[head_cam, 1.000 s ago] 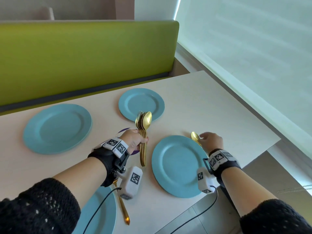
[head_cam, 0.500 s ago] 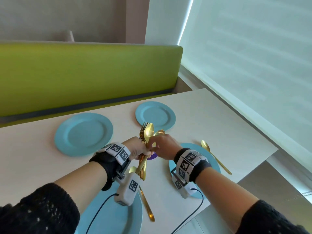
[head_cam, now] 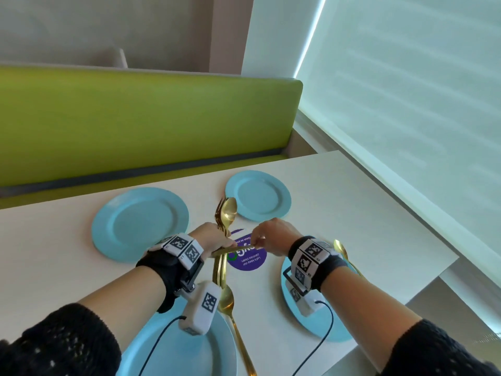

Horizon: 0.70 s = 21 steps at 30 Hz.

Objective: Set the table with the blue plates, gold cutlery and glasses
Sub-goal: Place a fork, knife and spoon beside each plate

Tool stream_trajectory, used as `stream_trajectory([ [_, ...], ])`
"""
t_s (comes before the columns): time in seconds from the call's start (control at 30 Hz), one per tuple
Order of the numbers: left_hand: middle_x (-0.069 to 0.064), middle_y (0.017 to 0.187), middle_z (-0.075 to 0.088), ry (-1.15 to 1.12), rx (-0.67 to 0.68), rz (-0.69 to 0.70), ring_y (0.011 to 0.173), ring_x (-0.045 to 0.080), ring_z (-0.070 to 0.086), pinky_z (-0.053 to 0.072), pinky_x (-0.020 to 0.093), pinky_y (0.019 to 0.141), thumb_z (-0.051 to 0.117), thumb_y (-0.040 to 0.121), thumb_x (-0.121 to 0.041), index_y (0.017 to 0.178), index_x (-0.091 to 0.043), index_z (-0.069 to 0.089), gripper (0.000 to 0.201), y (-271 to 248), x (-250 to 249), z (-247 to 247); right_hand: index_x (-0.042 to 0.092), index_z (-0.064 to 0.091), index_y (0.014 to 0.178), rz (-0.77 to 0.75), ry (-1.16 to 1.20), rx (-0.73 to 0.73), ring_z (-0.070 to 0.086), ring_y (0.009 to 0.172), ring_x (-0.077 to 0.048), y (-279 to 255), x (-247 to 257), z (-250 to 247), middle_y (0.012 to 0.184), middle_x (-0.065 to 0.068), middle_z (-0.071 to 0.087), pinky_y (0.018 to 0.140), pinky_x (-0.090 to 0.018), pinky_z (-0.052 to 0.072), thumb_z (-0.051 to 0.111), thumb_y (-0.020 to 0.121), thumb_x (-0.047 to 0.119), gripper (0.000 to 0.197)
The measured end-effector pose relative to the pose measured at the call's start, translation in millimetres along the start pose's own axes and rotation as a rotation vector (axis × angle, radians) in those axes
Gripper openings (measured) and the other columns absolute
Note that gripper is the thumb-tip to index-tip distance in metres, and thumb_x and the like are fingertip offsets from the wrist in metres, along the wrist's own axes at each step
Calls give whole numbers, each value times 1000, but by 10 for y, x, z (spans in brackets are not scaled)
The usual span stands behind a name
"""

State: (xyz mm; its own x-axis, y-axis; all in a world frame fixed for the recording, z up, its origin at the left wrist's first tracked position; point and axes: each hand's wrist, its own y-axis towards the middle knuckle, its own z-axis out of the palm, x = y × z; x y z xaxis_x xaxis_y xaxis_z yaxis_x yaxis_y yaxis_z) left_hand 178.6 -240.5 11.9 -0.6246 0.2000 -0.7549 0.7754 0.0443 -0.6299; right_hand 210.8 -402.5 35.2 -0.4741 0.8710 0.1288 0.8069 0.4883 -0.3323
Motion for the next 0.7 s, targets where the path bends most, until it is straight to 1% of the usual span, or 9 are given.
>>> stream_trajectory([
  [0.1,11,96,61,-138,-90,-68,91,21,56,46,33,83,57,88,1,110,-1,57,22,234,-70,-152,20,71,104,110,62,-58,60,104,-22,243,-315,-51,108,-1,69,88,-28,44,53,91,14,24],
  [0.13,10,90,61,-171,-110,-102,89,20,55,44,33,82,54,90,3,106,-2,54,17,308,-99,-201,21,71,105,166,85,-91,60,105,-23,328,-441,-68,109,-1,69,89,-27,43,53,91,15,24],
  [0.2,8,77,58,-232,-152,-153,74,17,55,43,31,78,48,93,3,90,-4,48,8,444,-159,-273,21,71,106,296,172,-163,60,107,-25,527,-715,-93,113,-4,69,93,-29,46,55,90,18,22],
  [0.27,8,73,57,-278,-185,-171,64,15,51,44,29,71,46,95,4,80,-6,44,18,585,-192,-315,19,72,106,426,283,-222,60,109,-28,724,-982,-127,115,-7,68,95,-31,48,58,89,18,22],
  [0.37,8,74,57,-289,-195,-179,63,15,50,42,27,63,42,96,5,77,-7,43,22,770,-215,-322,16,71,107,578,332,-231,60,111,-28,994,-1333,-171,117,-8,68,92,-29,47,55,90,17,24],
  [0.43,10,74,56,-306,-191,-194,64,16,51,44,28,67,40,96,6,77,-5,44,22,884,-233,-321,13,70,109,653,311,-206,61,110,-28,1172,-1525,-179,118,-9,67,94,-31,48,53,91,18,26],
  [0.53,9,74,54,-325,-180,-202,67,16,52,43,32,79,40,95,7,74,-4,46,25,1017,-262,-321,10,69,113,742,271,-171,61,111,-27,1409,-1731,-167,120,-9,66,94,-31,50,53,92,20,29],
  [0.6,9,73,56,-323,-177,-201,67,16,53,44,32,79,41,95,6,72,-4,48,26,1088,-274,-324,9,68,114,765,241,-140,62,110,-27,1523,-1806,-154,120,-10,66,92,-31,49,52,92,21,29],
  [0.7,9,73,55,-316,-190,-192,66,15,53,44,28,68,42,93,7,72,-5,48,25,1163,-316,-324,7,68,109,788,232,-93,63,106,-29,1681,-1888,-109,115,-12,67,87,-30,50,54,90,20,27],
])
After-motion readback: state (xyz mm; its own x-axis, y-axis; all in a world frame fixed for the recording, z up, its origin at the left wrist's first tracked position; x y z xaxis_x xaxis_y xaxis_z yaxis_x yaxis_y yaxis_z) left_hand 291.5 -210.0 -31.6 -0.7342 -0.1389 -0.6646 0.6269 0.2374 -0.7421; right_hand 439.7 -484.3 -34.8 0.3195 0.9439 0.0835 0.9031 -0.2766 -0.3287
